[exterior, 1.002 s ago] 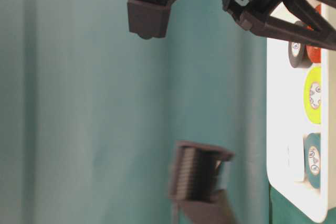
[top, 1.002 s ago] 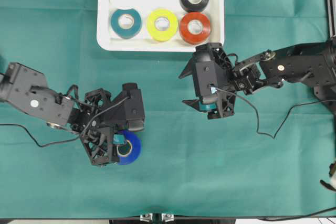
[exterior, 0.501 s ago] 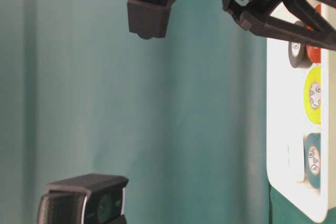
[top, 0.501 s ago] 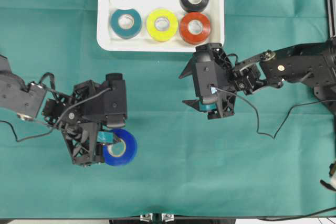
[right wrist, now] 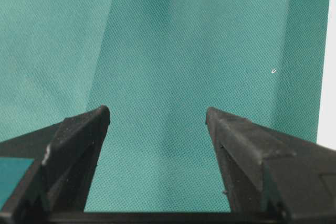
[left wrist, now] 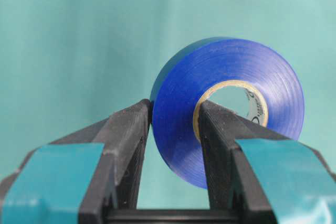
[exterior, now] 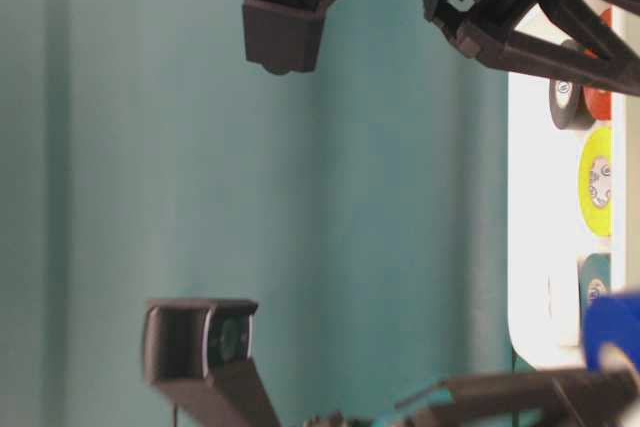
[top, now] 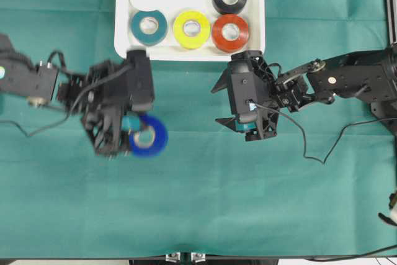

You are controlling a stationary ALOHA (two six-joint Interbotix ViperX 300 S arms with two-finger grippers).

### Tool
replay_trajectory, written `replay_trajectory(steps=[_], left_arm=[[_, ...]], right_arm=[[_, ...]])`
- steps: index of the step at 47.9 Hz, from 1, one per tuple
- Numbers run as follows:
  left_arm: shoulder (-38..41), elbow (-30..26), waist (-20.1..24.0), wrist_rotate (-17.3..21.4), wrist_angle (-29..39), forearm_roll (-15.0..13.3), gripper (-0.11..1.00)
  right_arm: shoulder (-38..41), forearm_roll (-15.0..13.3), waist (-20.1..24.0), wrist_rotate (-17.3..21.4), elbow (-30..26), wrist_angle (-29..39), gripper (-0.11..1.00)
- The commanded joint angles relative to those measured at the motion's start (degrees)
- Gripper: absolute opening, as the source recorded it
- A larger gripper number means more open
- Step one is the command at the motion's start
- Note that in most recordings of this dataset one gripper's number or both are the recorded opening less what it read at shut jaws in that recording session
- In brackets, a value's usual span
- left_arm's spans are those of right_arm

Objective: Put the tape alternately from left to right into the white case.
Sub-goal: 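Lift the blue tape with the left gripper and place it in the tray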

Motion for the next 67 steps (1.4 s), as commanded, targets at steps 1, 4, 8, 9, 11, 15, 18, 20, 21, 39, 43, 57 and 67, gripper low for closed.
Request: replay_trajectory(steps=[1,4,8,9,11,15,18,20,21,39,43,57,67], left_arm=[[-1.58,-1.05,2.55,2.02,-0.44,0.18,-0.03],[-1.58,-1.32,4.39,3.96,-0.53,0.18,-0.03],[-1.58,-1.76,6.77,6.94,-0.7,0.18,-0.03],[-1.58,-1.85,7.56,8.0,-0.97,0.18,-0.03],[-1.49,-1.85,8.7,9.58,-1.41,0.09,-0.03],[-1.14,-1.85,10.63,12.3,-2.46,0.18,-0.03],[-0.88,-1.85,12.04,14.24,-3.52,0.18,-0.03],[-0.53,-1.93,13.18,15.56,-4.57,0.18,-0.03],[-0.44,-1.93,13.62,16.0,-5.01,0.18,-0.03],[6.15,-5.45,21.71,24.96,-11.87,0.18,-0.03],[7.82,-7.12,22.94,26.81,-12.04,0.18,-0.03],[12.83,-12.57,26.63,31.82,-12.22,0.09,-0.03],[16.35,-15.29,28.65,33.4,-12.22,0.18,-0.03]], right_arm=[[-1.49,-0.09,0.18,0.18,-0.88,-0.18,0.81],[-1.49,-0.09,0.18,0.18,-0.88,-0.18,0.81],[-1.49,-0.09,0.18,0.18,-0.88,-0.18,0.81],[-1.49,-0.09,0.18,0.18,-0.88,-0.18,0.81],[-1.49,-0.09,0.18,0.18,-0.88,-0.18,0.81],[-1.49,-0.09,0.18,0.18,-0.88,-0.18,0.81],[-1.49,-0.09,0.26,0.18,-0.88,-0.18,0.81],[-1.49,-0.09,0.18,0.18,-0.88,-0.18,0.81],[-1.49,0.0,0.18,0.18,-0.88,-0.18,0.81],[-1.49,0.0,0.18,0.35,-0.88,-0.44,0.8],[-1.49,0.0,0.18,0.35,-0.88,-0.44,0.8],[-1.49,0.09,0.18,0.35,-1.05,-0.44,0.8],[-1.49,0.09,0.18,0.35,-1.14,-0.53,0.8]])
